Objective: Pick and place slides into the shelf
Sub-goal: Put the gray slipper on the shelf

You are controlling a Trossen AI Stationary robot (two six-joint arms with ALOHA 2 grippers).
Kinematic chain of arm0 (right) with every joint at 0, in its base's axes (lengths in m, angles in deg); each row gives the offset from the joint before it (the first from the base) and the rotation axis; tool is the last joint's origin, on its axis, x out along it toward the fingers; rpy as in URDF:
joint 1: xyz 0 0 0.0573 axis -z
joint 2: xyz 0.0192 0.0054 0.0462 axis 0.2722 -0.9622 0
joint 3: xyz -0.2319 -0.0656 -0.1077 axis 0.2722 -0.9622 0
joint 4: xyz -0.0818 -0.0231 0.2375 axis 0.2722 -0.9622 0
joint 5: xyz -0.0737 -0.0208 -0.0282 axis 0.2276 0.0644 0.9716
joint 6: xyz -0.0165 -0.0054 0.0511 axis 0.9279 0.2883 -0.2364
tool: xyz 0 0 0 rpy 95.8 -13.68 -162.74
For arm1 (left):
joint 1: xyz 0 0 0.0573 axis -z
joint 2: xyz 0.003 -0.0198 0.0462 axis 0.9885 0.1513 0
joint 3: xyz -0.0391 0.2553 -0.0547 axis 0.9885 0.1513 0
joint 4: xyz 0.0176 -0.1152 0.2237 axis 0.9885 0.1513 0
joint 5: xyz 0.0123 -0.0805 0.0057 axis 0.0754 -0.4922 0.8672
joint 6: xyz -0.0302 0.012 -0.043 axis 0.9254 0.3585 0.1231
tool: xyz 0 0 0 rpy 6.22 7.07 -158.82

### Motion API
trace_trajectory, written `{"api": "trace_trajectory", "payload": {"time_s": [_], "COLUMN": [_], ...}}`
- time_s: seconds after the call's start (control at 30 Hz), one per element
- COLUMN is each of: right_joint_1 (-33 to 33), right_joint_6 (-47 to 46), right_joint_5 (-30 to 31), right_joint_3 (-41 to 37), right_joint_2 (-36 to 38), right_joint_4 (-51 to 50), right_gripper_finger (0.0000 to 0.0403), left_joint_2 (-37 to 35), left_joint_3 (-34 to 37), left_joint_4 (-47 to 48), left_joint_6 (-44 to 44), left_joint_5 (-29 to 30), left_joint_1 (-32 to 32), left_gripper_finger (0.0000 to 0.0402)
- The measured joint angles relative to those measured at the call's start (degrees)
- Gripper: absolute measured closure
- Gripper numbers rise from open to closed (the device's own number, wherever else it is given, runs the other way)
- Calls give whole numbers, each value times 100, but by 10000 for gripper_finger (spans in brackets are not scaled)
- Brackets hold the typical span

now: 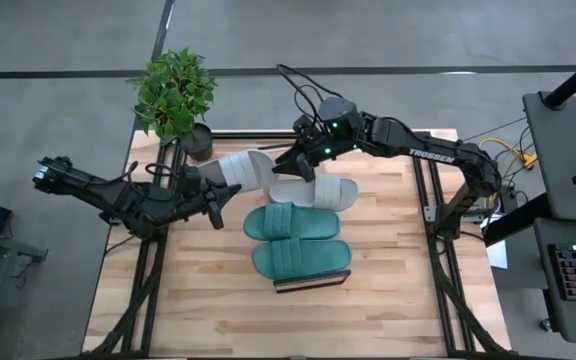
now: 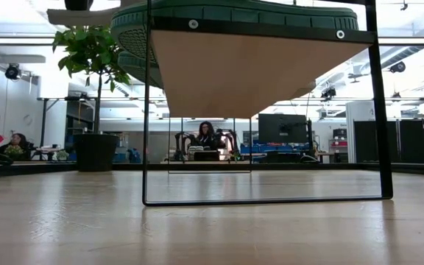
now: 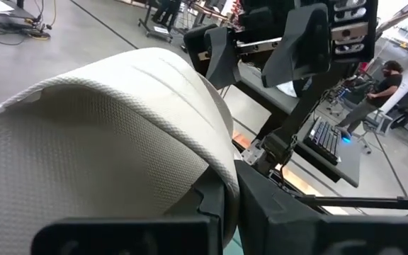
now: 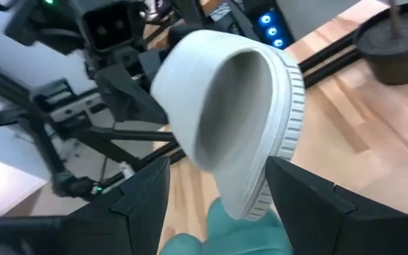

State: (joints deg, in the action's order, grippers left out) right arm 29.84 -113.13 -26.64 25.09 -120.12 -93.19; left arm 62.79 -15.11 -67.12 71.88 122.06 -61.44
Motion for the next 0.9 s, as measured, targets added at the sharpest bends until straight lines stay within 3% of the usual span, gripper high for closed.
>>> {"api": "trace_trajectory", "payload": {"time_s": [0.37,0.9], "right_joint_1": [50,6], "right_joint_6": [266,-21], "right_joint_5": [198,339], "right_joint_3": [0,-9], "right_joint_2": [21,21], "right_joint_4": [-539,-268], "right_gripper_finger": [175,179], "left_joint_2": [-10,210], "left_joint_3": [4,11], "left_joint_4": [-92,-358], "left_joint_6": [-114,-239], "left_joint_5": [-58,46], "left_joint_1": [2,0], "left_gripper_finger": [401,401]}}
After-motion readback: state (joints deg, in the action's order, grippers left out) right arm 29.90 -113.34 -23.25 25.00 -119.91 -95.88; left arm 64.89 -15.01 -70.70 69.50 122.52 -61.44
